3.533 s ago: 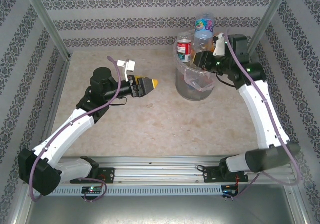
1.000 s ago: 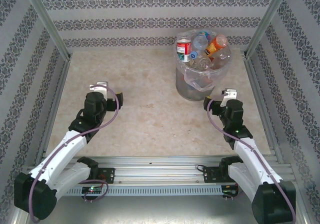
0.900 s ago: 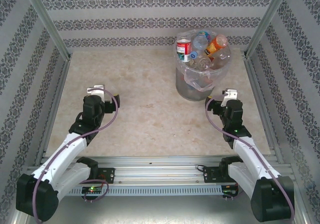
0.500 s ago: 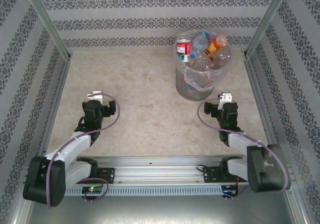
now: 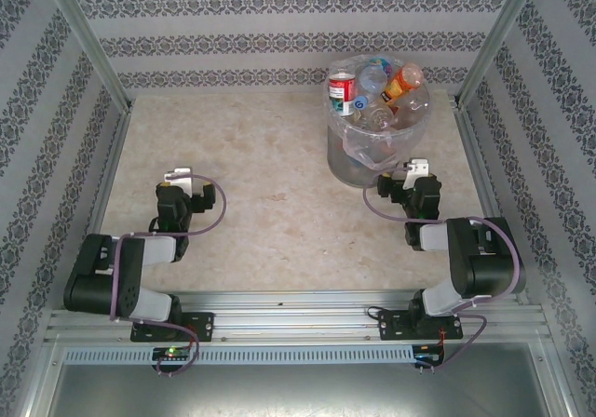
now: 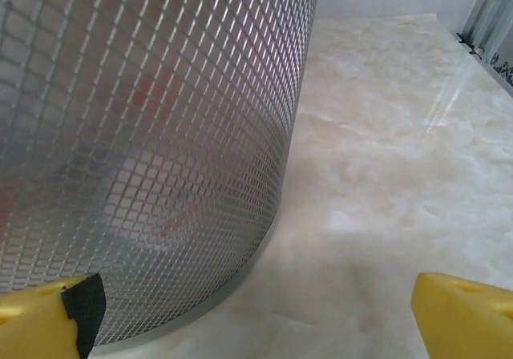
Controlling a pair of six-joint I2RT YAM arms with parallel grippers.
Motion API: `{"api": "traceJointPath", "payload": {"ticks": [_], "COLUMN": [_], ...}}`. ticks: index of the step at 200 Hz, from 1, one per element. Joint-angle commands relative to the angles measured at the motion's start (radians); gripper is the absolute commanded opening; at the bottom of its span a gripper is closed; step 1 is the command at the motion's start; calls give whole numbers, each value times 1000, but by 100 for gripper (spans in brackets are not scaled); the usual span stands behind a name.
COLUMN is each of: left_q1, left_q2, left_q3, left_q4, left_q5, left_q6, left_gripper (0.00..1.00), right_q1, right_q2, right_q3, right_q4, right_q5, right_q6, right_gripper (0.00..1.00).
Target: Put the plastic bottles in the bin
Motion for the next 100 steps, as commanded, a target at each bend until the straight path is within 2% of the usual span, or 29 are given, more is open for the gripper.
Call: {"api": "traceJointPath", "payload": {"ticks": [1, 13, 28, 36, 100], "left_q1": [38, 51, 60, 58, 55], "left_q2": [121, 164, 113, 130, 133], "left_q3": [-51, -48, 30, 73, 86], "left_q4": [297, 354, 118, 62, 46], "left_q5": [74, 87, 83, 99, 141], "left_q6": [-8, -18, -30, -21, 2], "left_gripper": [100, 100, 100, 100, 100], "right_q1": [8, 9, 13, 12, 19], "right_q2": [-10, -14, -14, -14, -11], "right_q3": [18, 20, 20, 20, 24], "right_q4": [14, 1, 4, 3, -2], "right_q5": [4, 8, 11, 12, 20], "right_q6": [6, 3, 2, 0, -5], "right_gripper": [98, 98, 98, 98, 98]}}
